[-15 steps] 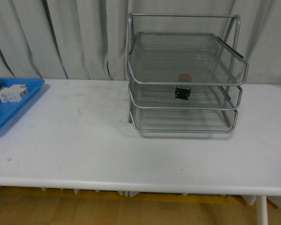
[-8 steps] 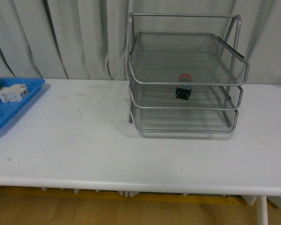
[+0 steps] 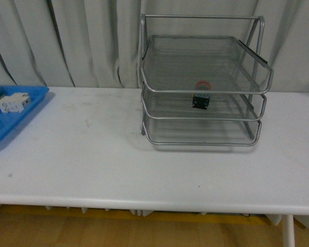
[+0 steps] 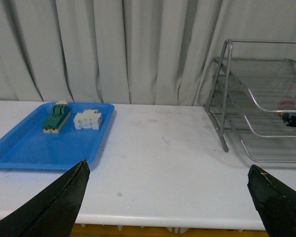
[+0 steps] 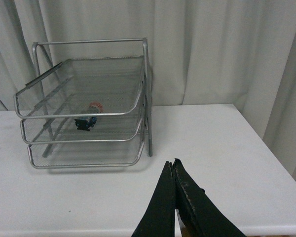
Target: Place button on rack with both arms
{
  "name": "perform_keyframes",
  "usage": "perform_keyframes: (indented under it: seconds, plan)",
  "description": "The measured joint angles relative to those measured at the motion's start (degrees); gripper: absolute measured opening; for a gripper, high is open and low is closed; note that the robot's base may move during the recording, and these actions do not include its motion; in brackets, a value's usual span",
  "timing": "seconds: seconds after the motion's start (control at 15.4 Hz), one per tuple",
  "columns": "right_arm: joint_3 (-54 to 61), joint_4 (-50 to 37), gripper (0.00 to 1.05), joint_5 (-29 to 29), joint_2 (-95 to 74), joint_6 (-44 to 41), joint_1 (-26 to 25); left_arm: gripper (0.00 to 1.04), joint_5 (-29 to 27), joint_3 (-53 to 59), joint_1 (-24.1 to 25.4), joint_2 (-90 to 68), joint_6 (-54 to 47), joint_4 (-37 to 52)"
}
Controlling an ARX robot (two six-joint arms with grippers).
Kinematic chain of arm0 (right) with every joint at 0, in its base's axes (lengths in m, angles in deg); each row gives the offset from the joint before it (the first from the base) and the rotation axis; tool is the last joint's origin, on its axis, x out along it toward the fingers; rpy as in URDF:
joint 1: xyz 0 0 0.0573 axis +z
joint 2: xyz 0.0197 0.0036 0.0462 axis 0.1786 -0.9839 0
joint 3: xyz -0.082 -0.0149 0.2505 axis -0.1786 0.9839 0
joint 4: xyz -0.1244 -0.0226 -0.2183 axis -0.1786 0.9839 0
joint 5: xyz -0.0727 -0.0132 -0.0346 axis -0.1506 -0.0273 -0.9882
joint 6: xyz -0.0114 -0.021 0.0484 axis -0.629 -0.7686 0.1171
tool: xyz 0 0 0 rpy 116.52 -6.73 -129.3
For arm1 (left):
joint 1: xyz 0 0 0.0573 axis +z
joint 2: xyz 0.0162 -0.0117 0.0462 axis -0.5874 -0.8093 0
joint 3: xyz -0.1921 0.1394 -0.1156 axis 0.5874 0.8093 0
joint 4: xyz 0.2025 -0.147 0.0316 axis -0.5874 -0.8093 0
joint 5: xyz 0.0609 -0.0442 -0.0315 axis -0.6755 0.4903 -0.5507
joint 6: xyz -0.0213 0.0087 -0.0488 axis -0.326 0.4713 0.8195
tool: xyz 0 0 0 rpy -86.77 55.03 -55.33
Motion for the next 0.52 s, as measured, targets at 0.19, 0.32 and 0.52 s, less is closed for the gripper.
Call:
perform_keyframes:
  seconds: [0.19,0.32,0.52]
  plan:
    - [1.8,-0.6,0.02,0.0,2.8,0.0,0.0,0.98,0.0,0.0,0.0,0.0,0.0,0.0]
    - [1.9,2.7,0.02,0.0,5.4,0.0,0.0,0.98,0.0,0.0,0.0,0.0,0.0,0.0]
    - [1.9,5.6,0.02,0.0,8.4,0.0,0.0,0.98,0.0,0.0,0.0,0.0,0.0,0.0]
